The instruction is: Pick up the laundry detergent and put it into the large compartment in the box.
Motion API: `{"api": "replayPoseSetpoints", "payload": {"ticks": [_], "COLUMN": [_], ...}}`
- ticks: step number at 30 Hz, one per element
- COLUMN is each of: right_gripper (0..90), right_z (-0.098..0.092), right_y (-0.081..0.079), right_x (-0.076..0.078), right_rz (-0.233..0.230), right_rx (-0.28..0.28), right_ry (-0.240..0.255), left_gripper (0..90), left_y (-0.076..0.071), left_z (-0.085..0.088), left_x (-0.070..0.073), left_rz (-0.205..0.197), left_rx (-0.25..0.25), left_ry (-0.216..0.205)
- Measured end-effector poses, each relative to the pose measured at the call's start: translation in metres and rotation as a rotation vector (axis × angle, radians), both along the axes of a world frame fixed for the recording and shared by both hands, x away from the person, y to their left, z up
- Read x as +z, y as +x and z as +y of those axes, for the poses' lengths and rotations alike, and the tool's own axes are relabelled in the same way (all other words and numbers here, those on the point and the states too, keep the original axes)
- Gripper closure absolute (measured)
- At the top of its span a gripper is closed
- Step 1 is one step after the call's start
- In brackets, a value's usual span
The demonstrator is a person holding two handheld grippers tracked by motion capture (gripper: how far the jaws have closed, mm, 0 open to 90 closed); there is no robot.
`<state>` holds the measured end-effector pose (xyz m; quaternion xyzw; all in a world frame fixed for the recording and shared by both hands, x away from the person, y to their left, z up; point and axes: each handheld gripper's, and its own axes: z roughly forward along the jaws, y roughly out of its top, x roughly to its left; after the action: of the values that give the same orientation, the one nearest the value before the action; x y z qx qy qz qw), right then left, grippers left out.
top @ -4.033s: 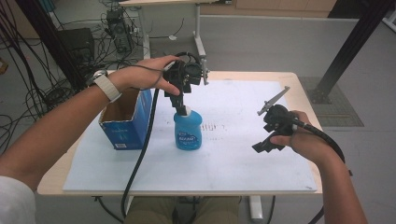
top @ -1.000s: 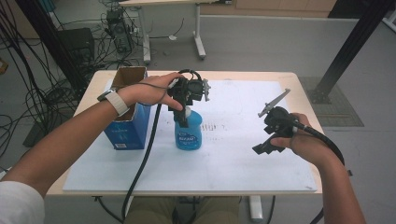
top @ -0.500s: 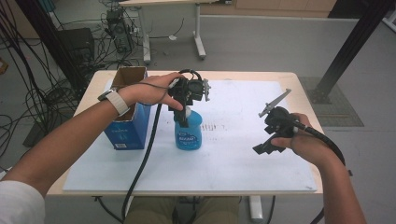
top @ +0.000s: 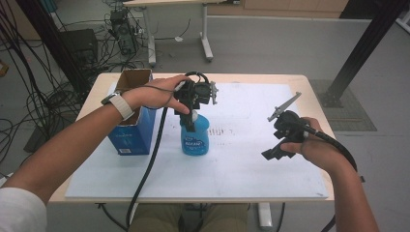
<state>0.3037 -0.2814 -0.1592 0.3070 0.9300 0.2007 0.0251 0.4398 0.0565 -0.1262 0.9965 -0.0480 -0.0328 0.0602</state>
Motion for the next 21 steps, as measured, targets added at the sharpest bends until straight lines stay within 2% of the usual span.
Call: {"api": "replayPoseSetpoints", "payload": {"ticks": [21], "right_gripper": [12.5], "right_z": [-0.0014], "right_y": [-0.0003], "right_x": [-0.0004], "right_rz": [-0.002], "right_rx": [0.001], "right_ry": [0.006], "left_gripper": [8.0], "left_y": [-0.0018], "left_z": [0.0004], "left_x": [0.0013], "left_rz": [-0.007], "left_rx": [0.003], "left_ry": [0.001]}}
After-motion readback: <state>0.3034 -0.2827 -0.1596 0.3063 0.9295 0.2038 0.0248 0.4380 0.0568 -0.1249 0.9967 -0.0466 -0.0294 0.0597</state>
